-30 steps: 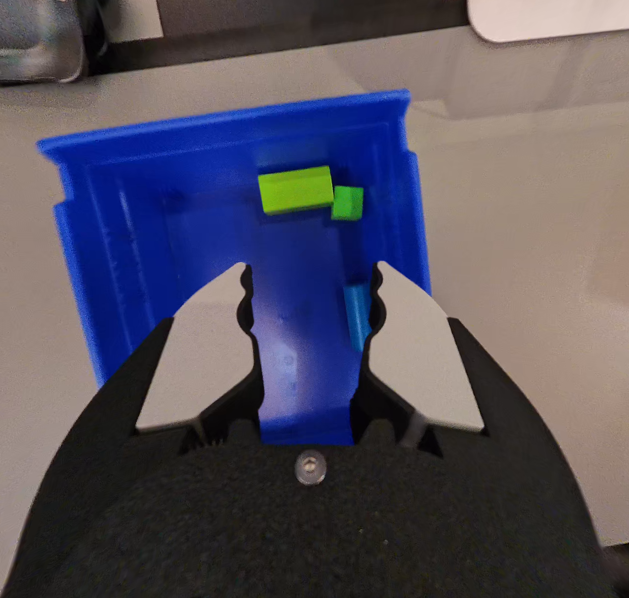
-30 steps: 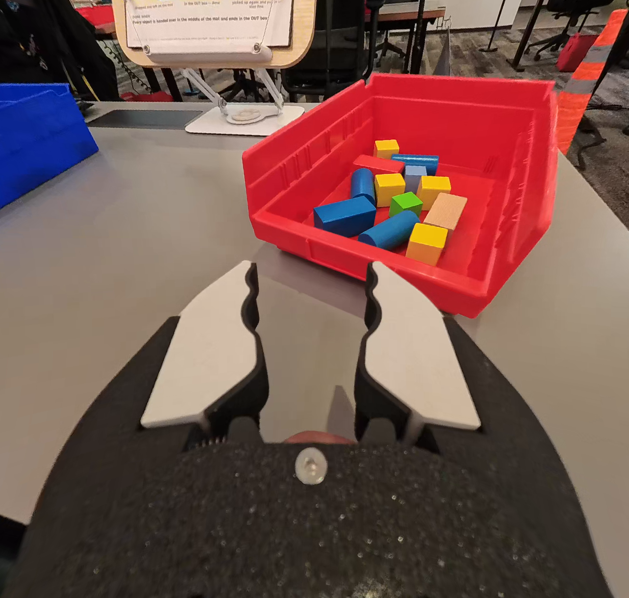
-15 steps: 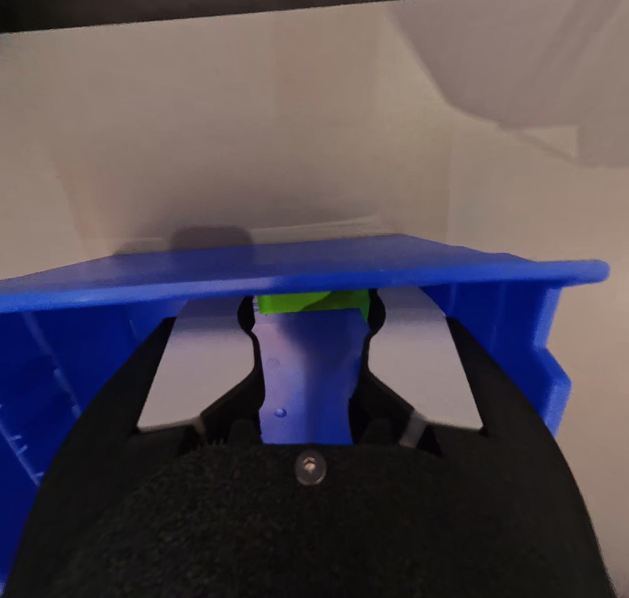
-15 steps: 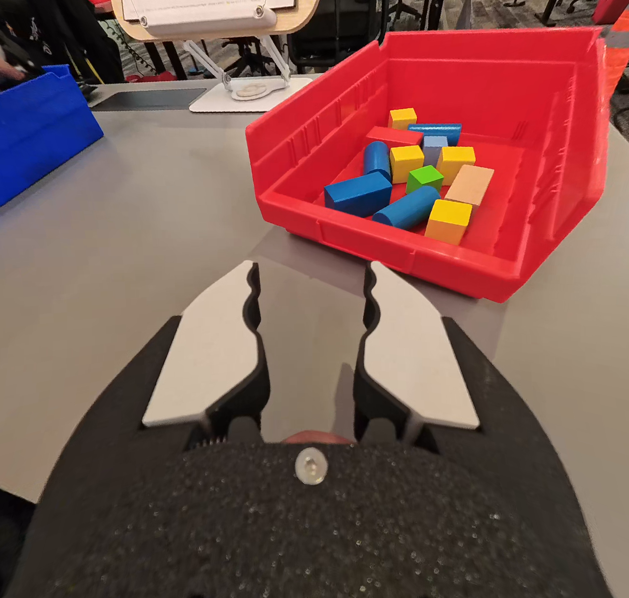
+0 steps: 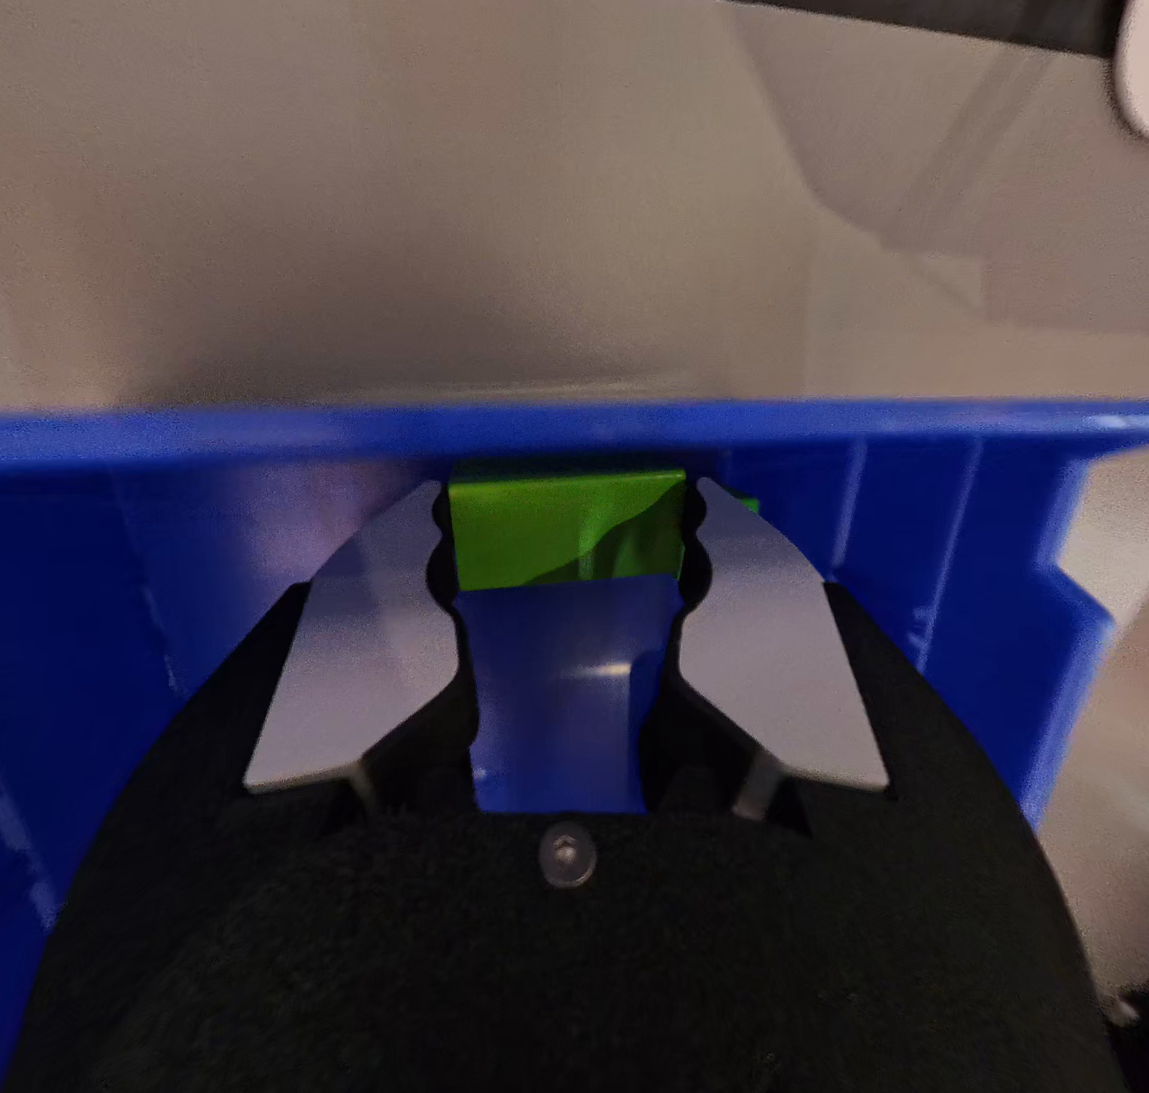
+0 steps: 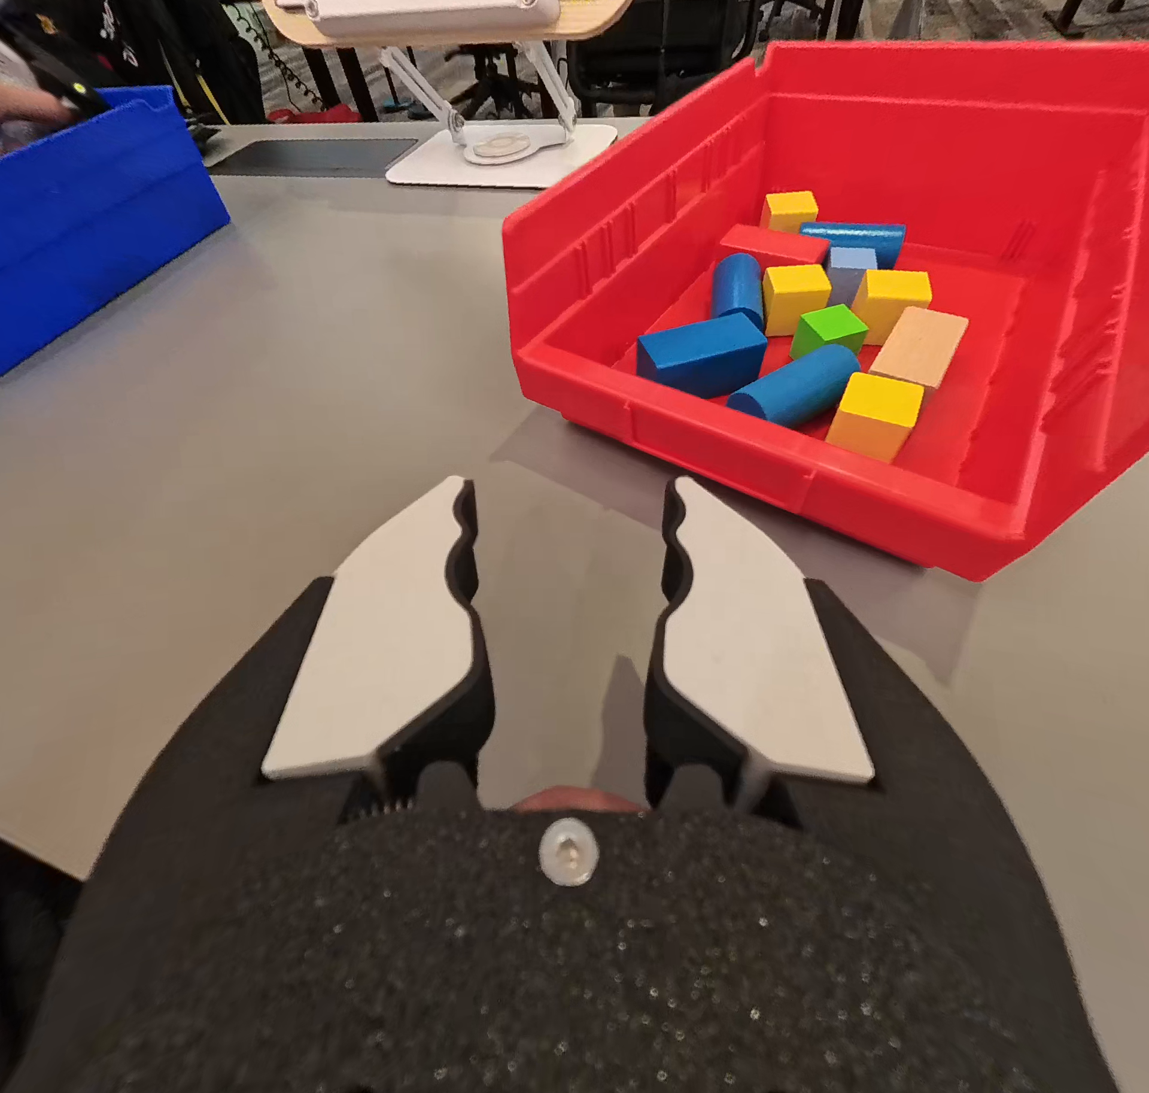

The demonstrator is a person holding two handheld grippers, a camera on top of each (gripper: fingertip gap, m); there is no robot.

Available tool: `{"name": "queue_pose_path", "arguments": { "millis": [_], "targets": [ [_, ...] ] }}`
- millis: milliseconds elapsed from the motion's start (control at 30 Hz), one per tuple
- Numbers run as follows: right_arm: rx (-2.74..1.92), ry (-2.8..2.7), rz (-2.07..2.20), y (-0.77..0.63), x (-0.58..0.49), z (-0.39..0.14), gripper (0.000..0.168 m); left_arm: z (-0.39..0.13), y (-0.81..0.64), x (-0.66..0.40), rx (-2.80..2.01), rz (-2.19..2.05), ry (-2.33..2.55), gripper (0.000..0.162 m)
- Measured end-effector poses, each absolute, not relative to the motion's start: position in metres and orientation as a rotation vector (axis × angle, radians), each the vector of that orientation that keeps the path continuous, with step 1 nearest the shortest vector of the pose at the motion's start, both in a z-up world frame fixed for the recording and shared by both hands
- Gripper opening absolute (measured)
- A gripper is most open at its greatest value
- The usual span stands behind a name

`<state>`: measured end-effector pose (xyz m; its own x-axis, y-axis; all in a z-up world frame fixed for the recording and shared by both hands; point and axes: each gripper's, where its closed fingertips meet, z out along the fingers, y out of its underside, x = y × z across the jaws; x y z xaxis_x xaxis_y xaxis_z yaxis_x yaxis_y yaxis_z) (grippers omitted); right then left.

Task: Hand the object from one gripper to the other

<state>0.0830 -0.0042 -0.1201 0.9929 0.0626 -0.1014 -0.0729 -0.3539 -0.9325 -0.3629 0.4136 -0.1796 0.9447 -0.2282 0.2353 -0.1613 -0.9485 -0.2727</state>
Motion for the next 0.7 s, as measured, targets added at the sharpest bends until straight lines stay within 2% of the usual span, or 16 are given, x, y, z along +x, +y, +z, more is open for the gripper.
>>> {"name": "queue_pose_path", "arguments": {
  "millis": [167, 300, 467, 700],
  "targets": [
    [-1.92, 0.0, 0.115, -0.009, 0.085, -0.118, 0.057, -0.126, 0.387, -0.371, -2.653, -0.881, 0.164, 0.07],
    [-1.912, -0.069, 0.126, -0.001, 0.076, -0.112, 0.057, -0.053, 0.339, -0.357, -2.313, -1.45, 0.179, 0.07],
    [-1.794, -0.369, 0.205, 0.044, 0.024, -0.07, 0.059, 0.014, 0.263, -0.314, -1.965, -1.923, 0.244, 0.069],
    [-1.549, -0.913, 0.557, 0.096, -0.107, -0.007, 0.062, 0.018, 0.156, -0.178, -1.857, -2.303, 0.235, 0.069]
  ]
}}
